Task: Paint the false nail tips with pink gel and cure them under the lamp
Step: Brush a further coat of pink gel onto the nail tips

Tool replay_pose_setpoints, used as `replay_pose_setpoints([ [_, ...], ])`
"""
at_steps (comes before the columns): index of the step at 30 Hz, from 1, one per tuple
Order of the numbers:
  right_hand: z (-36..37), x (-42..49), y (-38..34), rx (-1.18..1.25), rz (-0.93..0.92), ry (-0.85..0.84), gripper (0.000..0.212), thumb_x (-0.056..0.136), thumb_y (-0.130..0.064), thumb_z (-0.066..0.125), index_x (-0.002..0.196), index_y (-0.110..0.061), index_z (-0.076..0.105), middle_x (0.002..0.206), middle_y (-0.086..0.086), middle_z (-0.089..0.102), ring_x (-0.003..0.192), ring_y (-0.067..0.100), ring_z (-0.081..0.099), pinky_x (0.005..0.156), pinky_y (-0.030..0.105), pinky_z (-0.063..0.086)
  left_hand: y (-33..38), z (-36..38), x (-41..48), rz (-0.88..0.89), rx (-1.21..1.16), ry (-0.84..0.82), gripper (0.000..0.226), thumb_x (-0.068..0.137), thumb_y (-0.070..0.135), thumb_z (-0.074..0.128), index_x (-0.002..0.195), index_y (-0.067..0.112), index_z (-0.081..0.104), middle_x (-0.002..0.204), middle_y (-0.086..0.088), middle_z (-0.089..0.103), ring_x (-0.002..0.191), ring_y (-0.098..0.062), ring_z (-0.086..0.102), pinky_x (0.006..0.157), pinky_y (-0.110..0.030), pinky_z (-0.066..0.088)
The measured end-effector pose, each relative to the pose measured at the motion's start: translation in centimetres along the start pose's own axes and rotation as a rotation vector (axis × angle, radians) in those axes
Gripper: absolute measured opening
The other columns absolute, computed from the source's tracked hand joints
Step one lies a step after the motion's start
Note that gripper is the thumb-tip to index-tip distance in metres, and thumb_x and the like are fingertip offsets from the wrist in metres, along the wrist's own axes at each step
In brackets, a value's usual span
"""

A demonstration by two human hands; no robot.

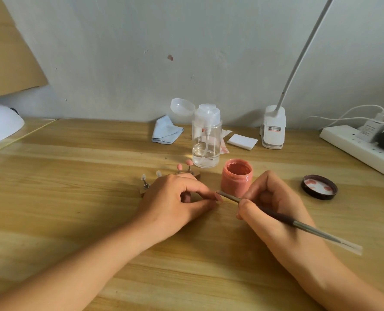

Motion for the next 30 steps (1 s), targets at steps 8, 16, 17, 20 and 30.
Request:
replay_pose_setpoints([
  [8,0.1,0.01,-0.12,-0.026,0.003,0.011,0.017,0.074,-0.022,0.064,0.077,-0.01,0.053,0.07,0.022,0.062,0.067,0.037,0.054,0.056,0.028,0.038,-0.04,-0.01,-0.07,-0.005,0.01,-0.002,0.016,0.077,0.028,0.083,0.085,0.042,0.078,0.076,0.017,0.064,0.059,-0.004,0.043,0.058,-0.022,0.035],
  [16,-0.12,-0.02,-0.33,0.017,0.03,0.033,0.018,0.079,-0.013,0.068,0.077,-0.004,0.052,0.073,0.028,0.059,0.063,0.035,0.051,0.054,0.028,0.035,-0.19,0.05,-0.06,-0.009,-0.003,-0.008,0.01,0.078,0.029,0.082,0.086,0.035,0.08,0.076,0.014,0.063,0.059,-0.004,0.043,0.06,-0.022,0.033],
  [17,-0.13,-0.03,-0.44,0.022,0.033,0.029,0.02,0.076,-0.015,0.067,0.077,-0.003,0.052,0.072,0.028,0.059,0.061,0.031,0.05,0.054,0.028,0.035,-0.19,0.07,-0.02,-0.009,-0.004,-0.01,0.01,0.078,0.03,0.081,0.086,0.034,0.08,0.077,0.013,0.063,0.059,-0.004,0.042,0.06,-0.023,0.033],
  [20,-0.18,-0.05,-0.66,0.051,0.057,0.024,0.02,0.068,-0.018,0.06,0.077,-0.002,0.051,0.071,0.029,0.057,0.062,0.024,0.05,0.056,0.03,0.035,-0.17,0.12,0.08,-0.003,0.005,-0.015,0.009,0.078,0.032,0.08,0.087,0.034,0.08,0.076,0.018,0.061,0.059,-0.004,0.043,0.06,-0.023,0.033],
  [30,-0.04,-0.15,-0.63,-0.03,0.051,-0.019,0.019,0.065,-0.017,0.058,0.075,-0.003,0.049,0.07,0.029,0.055,0.057,0.031,0.045,0.053,0.03,0.033,-0.07,0.15,0.06,-0.007,0.037,-0.015,0.011,0.08,0.026,0.08,0.089,0.031,0.081,0.075,0.022,0.06,0.059,-0.004,0.044,0.06,-0.024,0.034],
])
Point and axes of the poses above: each hand's wrist, its own x-axis towards the middle knuckle, its own z-axis out of the palm, y = z × x, the point moved 1 cm from there along x, towards the middle knuckle
